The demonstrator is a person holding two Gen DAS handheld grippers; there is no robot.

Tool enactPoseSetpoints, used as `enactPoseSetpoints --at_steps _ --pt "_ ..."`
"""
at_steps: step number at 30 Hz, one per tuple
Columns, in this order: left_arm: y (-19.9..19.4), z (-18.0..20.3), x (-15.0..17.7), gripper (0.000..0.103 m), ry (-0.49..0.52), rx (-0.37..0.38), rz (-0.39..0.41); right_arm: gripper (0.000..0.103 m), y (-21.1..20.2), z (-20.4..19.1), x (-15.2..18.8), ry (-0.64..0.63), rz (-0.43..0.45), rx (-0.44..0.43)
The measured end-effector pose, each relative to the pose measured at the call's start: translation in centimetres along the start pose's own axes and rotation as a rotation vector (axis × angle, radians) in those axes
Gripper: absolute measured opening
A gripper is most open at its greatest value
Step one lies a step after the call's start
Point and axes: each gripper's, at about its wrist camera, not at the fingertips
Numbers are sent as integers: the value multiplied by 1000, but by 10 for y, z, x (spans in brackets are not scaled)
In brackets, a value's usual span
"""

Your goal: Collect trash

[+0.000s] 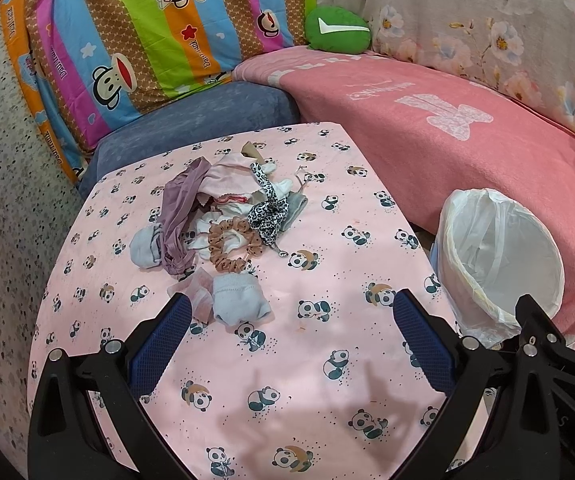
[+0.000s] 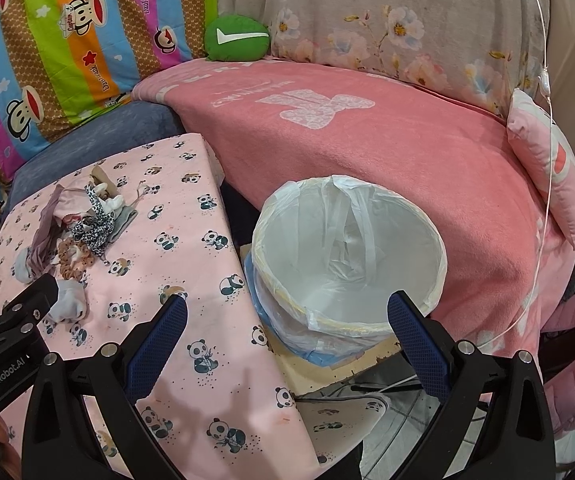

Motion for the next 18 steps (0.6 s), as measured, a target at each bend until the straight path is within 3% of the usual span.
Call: enactPoseSetpoints --at_steps 18 --pt "0 0 0 96 -2 1 1 98 0 0 0 1 0 -1"
Point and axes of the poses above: each gripper's, at about its wrist camera, not at the fingertips, and y roughly the way its jaws point, z to its right, x to its underside, and after that the axes turned 13 degrees about -y, right-handed
